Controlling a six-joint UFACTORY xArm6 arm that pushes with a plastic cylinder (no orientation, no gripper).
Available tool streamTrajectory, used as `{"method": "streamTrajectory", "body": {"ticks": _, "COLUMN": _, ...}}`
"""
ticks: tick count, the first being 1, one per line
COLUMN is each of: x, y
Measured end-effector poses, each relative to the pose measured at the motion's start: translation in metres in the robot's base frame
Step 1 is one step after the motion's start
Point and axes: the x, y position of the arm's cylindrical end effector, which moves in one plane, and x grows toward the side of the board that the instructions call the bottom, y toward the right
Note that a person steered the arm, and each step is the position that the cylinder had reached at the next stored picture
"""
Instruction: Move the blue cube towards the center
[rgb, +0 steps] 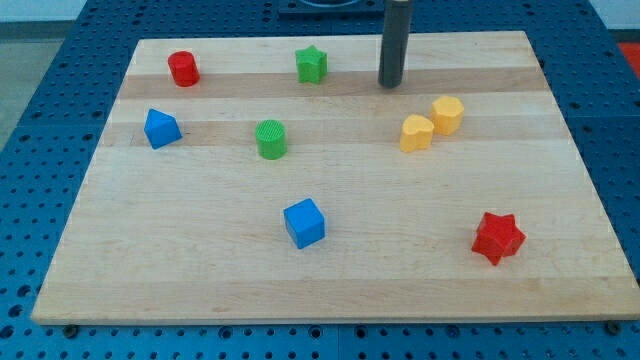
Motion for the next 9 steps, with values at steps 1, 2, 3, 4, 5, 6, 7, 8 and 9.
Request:
{"method": "streamTrajectory", "body": {"ticks": 1, "x": 0.052, "y": -0.094}}
{"method": "streamTrajectory", "body": {"ticks": 2, "x": 0.104, "y": -0.062}}
{"method": "streamTrajectory", "body": {"ticks": 3, "x": 0.128, "y": -0.074}}
{"method": "streamTrajectory", "body": {"ticks": 4, "x": 0.186, "y": -0.143}}
{"method": "streamTrajectory", "body": {"ticks": 5, "x": 0.252, "y": -0.131}}
{"method": "streamTrajectory", "body": {"ticks": 6, "x": 0.248, "y": -0.062}}
{"method": "streamTrajectory", "body": {"ticks": 7, "x": 0.219, "y": -0.024}}
{"method": "streamTrajectory", "body": {"ticks": 8, "x": 0.182, "y": -0.001}}
{"method": "streamTrajectory", "body": {"ticks": 9, "x": 0.153, "y": -0.049}}
